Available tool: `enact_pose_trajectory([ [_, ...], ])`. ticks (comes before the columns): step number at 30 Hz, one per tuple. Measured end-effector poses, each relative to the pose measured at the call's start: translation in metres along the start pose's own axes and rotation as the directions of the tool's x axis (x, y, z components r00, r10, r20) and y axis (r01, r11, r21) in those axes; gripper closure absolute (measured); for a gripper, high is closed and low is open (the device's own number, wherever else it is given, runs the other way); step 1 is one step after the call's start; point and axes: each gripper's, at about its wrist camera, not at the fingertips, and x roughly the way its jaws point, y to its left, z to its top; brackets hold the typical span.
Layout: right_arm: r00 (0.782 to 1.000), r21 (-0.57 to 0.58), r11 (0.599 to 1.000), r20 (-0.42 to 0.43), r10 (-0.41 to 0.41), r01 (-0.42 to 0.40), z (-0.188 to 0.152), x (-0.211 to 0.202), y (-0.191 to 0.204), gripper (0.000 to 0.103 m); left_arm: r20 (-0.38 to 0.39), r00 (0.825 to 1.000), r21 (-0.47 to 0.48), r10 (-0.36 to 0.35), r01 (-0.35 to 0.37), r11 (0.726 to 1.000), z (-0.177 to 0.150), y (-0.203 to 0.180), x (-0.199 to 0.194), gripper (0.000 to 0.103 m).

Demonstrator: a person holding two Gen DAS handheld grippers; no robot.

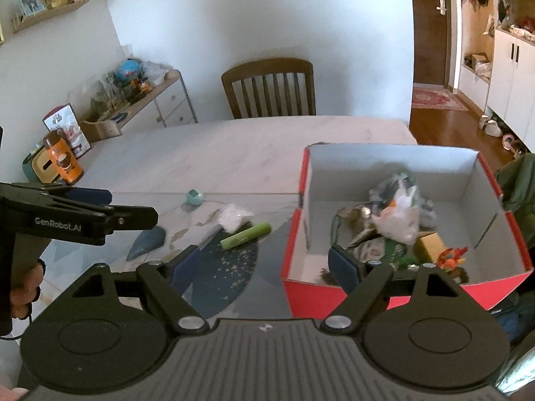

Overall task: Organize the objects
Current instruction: 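Withdraw both grippers from the shoebox toward the remaining table items, then grasp the green stick with the right gripper while the left gripper grasps the teal case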

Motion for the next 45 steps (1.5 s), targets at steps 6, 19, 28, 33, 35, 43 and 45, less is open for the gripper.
enact_pose_trajectory([
  [6,1.000,-0.002,1.000,-0.028,-0.004,0.004,0.001,0.020,0.026,0.020,0.019,0.999,-0.008,0.042,-0.042,0.999,-0.004,0.033,0.004,0.001],
  [19,0.994,0.061,0.997,-0.103,-0.034,0.040,0.015,0.085,0.074,0.020,0.010,0.993,0.042,0.118,-0.118,0.992,0.011,0.092,0.050,0.001],
  [28,0.971,0.132,0.973,-0.176,-0.162,0.187,0.022,0.139,0.082,0.020,0.017,0.995,0.111,0.096,-0.097,0.989,0.008,0.105,0.086,0.001],
  [33,0.937,0.247,0.918,-0.245,-0.250,0.310,0.021,0.165,0.071,0.021,0.003,0.996,0.151,0.084,-0.084,0.985,0.008,0.107,0.105,0.001],
  [35,0.917,0.295,0.882,-0.271,-0.293,0.369,0.021,0.174,0.065,0.022,0.004,0.997,0.163,0.078,-0.078,0.984,0.008,0.107,0.111,0.001],
  [43,0.874,0.374,0.803,-0.339,-0.348,0.464,0.023,0.201,0.050,0.034,-0.004,0.999,0.201,0.045,-0.044,0.979,0.008,0.107,0.133,0.001],
  [45,0.865,0.378,0.790,-0.348,-0.361,0.482,0.024,0.206,0.046,0.040,-0.010,0.999,0.208,0.043,-0.040,0.977,0.009,0.107,0.139,0.002],
])
